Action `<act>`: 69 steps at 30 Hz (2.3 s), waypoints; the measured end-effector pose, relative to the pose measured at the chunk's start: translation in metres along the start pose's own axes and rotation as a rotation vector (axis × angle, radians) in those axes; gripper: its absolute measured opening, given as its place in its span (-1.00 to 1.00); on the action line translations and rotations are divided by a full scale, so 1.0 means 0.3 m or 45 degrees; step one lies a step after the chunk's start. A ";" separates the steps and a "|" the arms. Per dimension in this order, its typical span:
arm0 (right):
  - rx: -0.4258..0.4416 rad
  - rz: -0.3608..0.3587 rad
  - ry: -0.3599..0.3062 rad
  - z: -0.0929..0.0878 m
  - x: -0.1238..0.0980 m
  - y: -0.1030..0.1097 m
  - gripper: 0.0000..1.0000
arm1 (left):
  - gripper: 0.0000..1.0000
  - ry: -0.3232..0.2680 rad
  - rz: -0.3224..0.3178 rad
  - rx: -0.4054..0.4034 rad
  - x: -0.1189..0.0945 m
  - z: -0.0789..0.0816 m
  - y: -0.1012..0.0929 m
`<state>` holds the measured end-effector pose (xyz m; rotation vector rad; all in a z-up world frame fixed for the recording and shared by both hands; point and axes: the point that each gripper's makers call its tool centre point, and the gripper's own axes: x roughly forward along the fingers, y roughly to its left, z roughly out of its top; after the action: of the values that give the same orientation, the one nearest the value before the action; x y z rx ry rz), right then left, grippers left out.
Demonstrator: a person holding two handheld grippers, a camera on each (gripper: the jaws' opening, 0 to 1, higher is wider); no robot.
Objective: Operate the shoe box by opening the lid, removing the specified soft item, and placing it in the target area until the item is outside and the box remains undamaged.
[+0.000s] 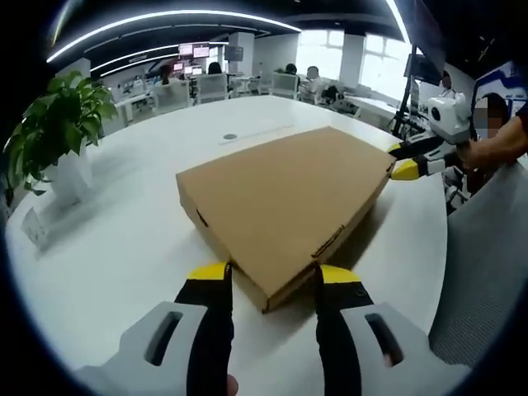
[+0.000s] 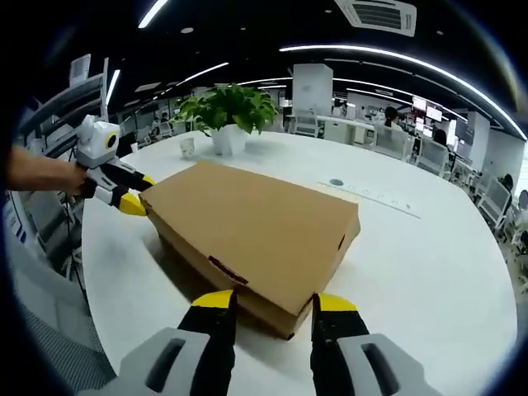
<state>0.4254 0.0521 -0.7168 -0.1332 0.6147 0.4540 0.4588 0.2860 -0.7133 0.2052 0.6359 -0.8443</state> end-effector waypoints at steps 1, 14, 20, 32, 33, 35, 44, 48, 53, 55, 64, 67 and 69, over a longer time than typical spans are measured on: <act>0.000 0.000 0.001 0.000 0.000 0.000 -0.38 | -0.28 0.000 0.000 -0.003 0.000 0.000 0.001; 0.005 0.016 0.008 0.017 -0.017 0.003 -0.39 | -0.29 0.024 0.004 -0.019 -0.008 0.002 0.004; 0.017 0.023 0.003 0.029 -0.030 0.006 -0.38 | -0.30 0.009 0.011 -0.041 -0.020 0.011 0.006; 0.041 0.020 -0.027 0.090 -0.072 0.006 -0.36 | -0.31 -0.060 0.005 -0.089 -0.065 0.063 0.000; 0.033 0.018 -0.027 0.093 -0.073 0.006 -0.36 | -0.31 -0.064 0.006 -0.084 -0.067 0.068 0.000; 0.043 0.018 -0.028 0.105 -0.080 0.004 -0.35 | -0.31 -0.064 0.004 -0.082 -0.069 0.076 -0.001; 0.058 0.040 -0.050 0.139 -0.094 0.015 -0.22 | -0.28 -0.070 0.001 -0.085 -0.080 0.107 0.000; 0.078 0.052 -0.072 0.164 -0.106 0.017 -0.19 | -0.27 -0.087 -0.006 -0.111 -0.092 0.123 0.001; 0.088 0.056 -0.103 0.195 -0.115 0.017 -0.16 | -0.26 -0.113 -0.009 -0.124 -0.106 0.153 0.004; 0.084 0.058 -0.110 0.205 -0.118 0.018 -0.13 | -0.25 -0.121 -0.010 -0.130 -0.111 0.164 0.006; 0.070 0.050 -0.156 0.248 -0.127 0.009 -0.11 | -0.21 -0.148 -0.011 -0.140 -0.128 0.211 0.012; 0.075 0.047 -0.168 0.262 -0.129 0.002 -0.11 | -0.20 -0.161 -0.009 -0.143 -0.131 0.225 0.019; 0.074 0.045 -0.179 0.272 -0.130 0.002 -0.10 | -0.19 -0.168 -0.006 -0.139 -0.132 0.236 0.022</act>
<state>0.4399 0.0588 -0.6277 -0.0350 0.4924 0.4755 0.4755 0.2861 -0.6337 0.0482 0.5569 -0.8177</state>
